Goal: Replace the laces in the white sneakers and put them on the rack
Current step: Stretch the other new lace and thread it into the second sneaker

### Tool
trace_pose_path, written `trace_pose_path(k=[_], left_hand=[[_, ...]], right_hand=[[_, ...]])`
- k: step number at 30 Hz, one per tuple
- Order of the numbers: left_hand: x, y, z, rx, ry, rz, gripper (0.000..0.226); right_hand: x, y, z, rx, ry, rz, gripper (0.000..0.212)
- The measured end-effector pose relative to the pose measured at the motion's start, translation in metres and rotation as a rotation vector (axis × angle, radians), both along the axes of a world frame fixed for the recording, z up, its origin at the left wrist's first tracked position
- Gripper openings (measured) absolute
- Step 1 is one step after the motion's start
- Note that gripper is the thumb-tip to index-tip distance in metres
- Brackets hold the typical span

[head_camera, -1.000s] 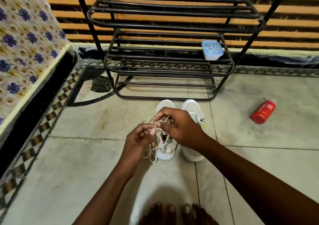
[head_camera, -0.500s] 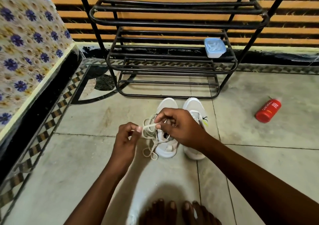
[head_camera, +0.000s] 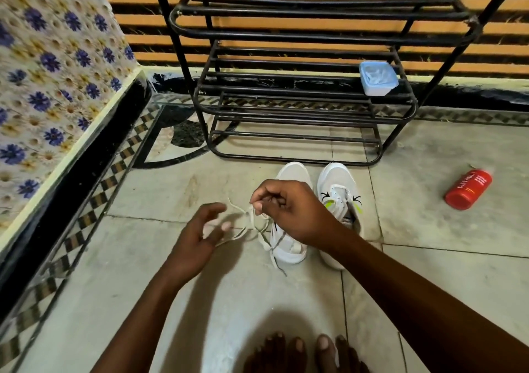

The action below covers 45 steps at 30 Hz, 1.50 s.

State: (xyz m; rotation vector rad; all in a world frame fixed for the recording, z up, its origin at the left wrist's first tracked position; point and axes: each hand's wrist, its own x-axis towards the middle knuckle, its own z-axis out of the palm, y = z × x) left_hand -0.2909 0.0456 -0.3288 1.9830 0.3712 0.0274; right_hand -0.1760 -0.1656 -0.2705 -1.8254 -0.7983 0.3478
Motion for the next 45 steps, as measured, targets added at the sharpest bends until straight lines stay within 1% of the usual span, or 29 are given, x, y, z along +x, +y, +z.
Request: trace_pose_path(k=[2, 3, 5, 7, 8, 9, 11, 12, 13, 14, 17, 19, 21, 24, 26, 27, 29, 30, 31, 32, 34, 35, 36, 37, 38, 40, 41, 44, 45], left_hand=[[0.004, -0.023, 0.021, -0.349, -0.044, -0.162, 0.035], [0.007, -0.033, 0.028, -0.382, -0.084, -0.206, 0.027], [0.011, -0.042, 0.031, -0.316, -0.165, -0.177, 0.017], [0.01, -0.033, 0.019, -0.216, -0.167, -0.083, 0.028], [0.009, -0.023, 0.01, -0.075, -0.115, -0.056, 0.032], [0.005, -0.013, 0.0, 0.173, -0.017, -0.066, 0.035], [-0.009, 0.001, -0.017, 0.644, 0.345, -0.149, 0.025], [-0.015, 0.001, -0.017, 0.719, 0.454, -0.156, 0.018], [-0.019, -0.001, -0.019, 0.679, 0.471, -0.143, 0.013], [-0.022, -0.005, -0.018, 0.572, 0.402, -0.118, 0.009], [-0.013, -0.033, 0.017, 0.061, 0.069, -0.129, 0.054], [0.001, -0.052, 0.044, -0.286, -0.007, -0.257, 0.049], [0.011, -0.066, 0.063, -0.379, -0.057, -0.337, 0.021], [0.014, -0.059, 0.053, -0.383, -0.085, -0.261, 0.039], [0.012, -0.037, 0.03, -0.251, -0.001, -0.145, 0.044], [0.011, -0.025, 0.019, -0.068, 0.079, -0.115, 0.041], [0.006, -0.001, 0.01, 0.447, 0.394, -0.12, 0.028], [0.003, 0.002, 0.013, 0.636, 0.497, -0.147, 0.024], [0.001, 0.0, 0.018, 0.678, 0.474, -0.165, 0.024], [0.001, -0.008, 0.028, 0.59, 0.346, -0.186, 0.033], [0.005, -0.033, 0.05, 0.215, 0.042, -0.238, 0.057], [0.009, -0.045, 0.057, 0.043, -0.069, -0.285, 0.055], [0.013, -0.056, 0.063, -0.067, -0.141, -0.322, 0.042], [0.016, -0.062, 0.066, -0.108, -0.172, -0.305, 0.023], [0.018, -0.062, 0.064, -0.111, -0.194, -0.248, 0.016], [0.019, -0.05, 0.055, 0.022, -0.177, -0.088, 0.035], [0.016, -0.039, 0.048, 0.168, -0.107, -0.01, 0.038], [0.011, -0.013, 0.022, 0.746, 0.303, 0.01, 0.025], [0.01, -0.013, 0.021, 0.783, 0.388, -0.004, 0.015]], right_hand=[[0.0, 0.003, 0.003, 0.031, -0.007, 0.001, 0.006], [0.002, 0.003, 0.005, 0.056, 0.003, -0.016, 0.005], [0.005, -0.001, 0.01, 0.097, 0.02, -0.049, 0.004], [0.01, -0.011, 0.013, 0.116, 0.02, -0.065, 0.002], [0.012, -0.015, 0.015, 0.119, 0.024, -0.076, 0.001], [0.013, -0.02, 0.015, 0.124, 0.032, -0.092, 0.002], [0.011, -0.027, 0.017, 0.129, 0.048, -0.104, 0.004], [0.008, -0.029, 0.018, 0.128, 0.052, -0.091, 0.003], [0.005, -0.03, 0.02, 0.127, 0.054, -0.064, 0.003], [0.001, -0.03, 0.021, 0.124, 0.058, -0.032, 0.002], [-0.006, -0.027, 0.026, 0.119, 0.054, 0.045, 0.0], [-0.007, -0.025, 0.031, 0.133, 0.034, 0.057, 0.001], [-0.008, -0.027, 0.038, 0.196, 0.021, 0.024, 0.001], [-0.002, -0.036, 0.044, 0.246, -0.024, -0.034, 0.003], [0.005, -0.045, 0.043, 0.216, -0.021, -0.048, 0.004], [0.007, -0.049, 0.042, 0.193, -0.018, -0.056, 0.003], [0.008, -0.052, 0.038, 0.173, -0.008, -0.07, 0.003], [0.007, -0.051, 0.037, 0.172, 0.003, -0.067, 0.002], [0.004, -0.049, 0.035, 0.17, 0.019, -0.053, 0.002], [0.001, -0.045, 0.034, 0.161, 0.032, -0.03, 0.001], [-0.004, -0.037, 0.032, 0.142, 0.03, 0.019, 0.001], [-0.005, -0.034, 0.033, 0.148, 0.039, 0.037, 0.001], [-0.005, -0.032, 0.035, 0.169, 0.069, 0.044, 0.002], [-0.005, -0.032, 0.038, 0.195, 0.101, 0.035, 0.003], [-0.003, -0.033, 0.041, 0.219, 0.124, 0.014, 0.004], [0.003, -0.041, 0.044, 0.235, 0.145, -0.059, 0.005], [0.007, -0.046, 0.044, 0.232, 0.157, -0.091, 0.005], [0.017, -0.058, 0.038, 0.177, 0.152, -0.137, 0.002], [0.017, -0.059, 0.035, 0.16, 0.145, -0.136, 0.002]])
